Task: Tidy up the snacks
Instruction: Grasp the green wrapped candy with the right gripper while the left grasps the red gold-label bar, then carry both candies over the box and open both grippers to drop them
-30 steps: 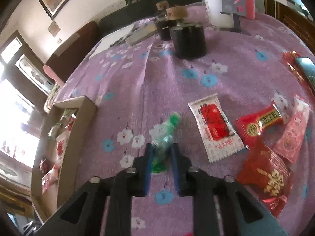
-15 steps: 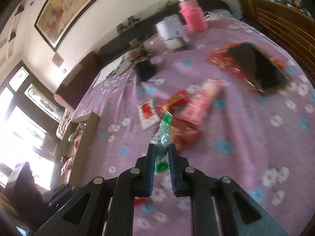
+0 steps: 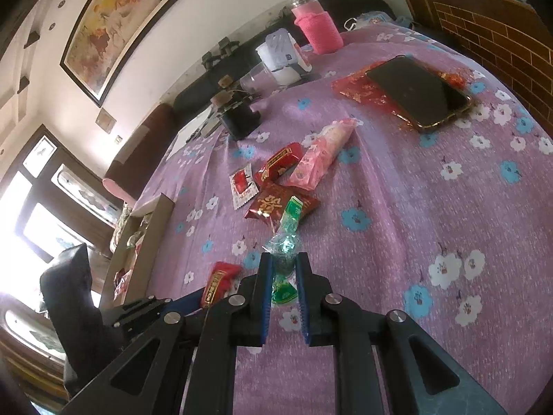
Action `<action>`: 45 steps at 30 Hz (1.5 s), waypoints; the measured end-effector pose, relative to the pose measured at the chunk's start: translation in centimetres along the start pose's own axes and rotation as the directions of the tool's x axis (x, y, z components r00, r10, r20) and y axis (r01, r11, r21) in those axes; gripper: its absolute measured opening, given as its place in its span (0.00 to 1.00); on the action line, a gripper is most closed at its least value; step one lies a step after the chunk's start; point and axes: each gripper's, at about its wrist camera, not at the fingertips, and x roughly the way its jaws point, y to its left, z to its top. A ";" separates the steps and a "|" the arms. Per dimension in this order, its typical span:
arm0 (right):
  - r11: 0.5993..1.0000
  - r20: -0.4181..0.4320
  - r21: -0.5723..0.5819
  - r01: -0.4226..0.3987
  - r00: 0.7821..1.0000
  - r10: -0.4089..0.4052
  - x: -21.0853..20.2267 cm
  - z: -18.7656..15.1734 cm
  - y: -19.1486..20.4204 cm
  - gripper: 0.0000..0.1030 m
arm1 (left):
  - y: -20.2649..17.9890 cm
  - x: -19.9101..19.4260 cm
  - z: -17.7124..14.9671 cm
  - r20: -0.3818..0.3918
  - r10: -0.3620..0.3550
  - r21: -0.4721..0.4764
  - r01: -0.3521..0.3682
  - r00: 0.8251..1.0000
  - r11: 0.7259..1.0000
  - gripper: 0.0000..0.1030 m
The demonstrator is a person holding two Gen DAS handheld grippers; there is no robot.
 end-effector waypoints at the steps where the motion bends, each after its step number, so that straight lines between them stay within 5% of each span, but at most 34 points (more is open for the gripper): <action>1: 1.000 0.000 -0.001 0.000 1.000 0.000 -0.1 0.0 -0.1 0.14 | 0.5 -0.3 -0.1 0.009 -0.005 -0.017 0.005 1.000 1.000 0.17; 11: 0.999 -0.021 -0.039 -0.011 1.000 0.010 0.4 -0.7 2.2 0.13 | 4.5 -4.8 -1.9 0.089 -0.076 -0.174 0.091 0.993 0.980 0.17; 21: 0.980 -0.114 -0.173 -0.095 0.991 0.076 4.6 -2.4 11.4 0.13 | 14.0 -11.0 -5.6 0.173 0.113 -0.358 -0.044 0.978 0.933 0.17; 28: 0.938 -0.211 -0.295 -0.182 0.970 0.122 8.5 -4.7 20.4 0.13 | 21.1 -13.3 -9.0 0.166 0.239 -0.500 -0.128 0.957 0.857 0.18; 37: 0.883 -0.315 -0.393 -0.258 0.940 0.134 12.9 -8.1 28.4 0.13 | 25.7 -13.5 -11.3 0.145 0.257 -0.591 -0.125 0.955 0.797 0.18; 45: 0.851 -0.370 -0.459 -0.254 0.926 0.077 16.0 -10.7 31.6 0.14 | 26.0 -13.4 -11.4 0.154 0.255 -0.576 -0.123 0.955 0.808 0.28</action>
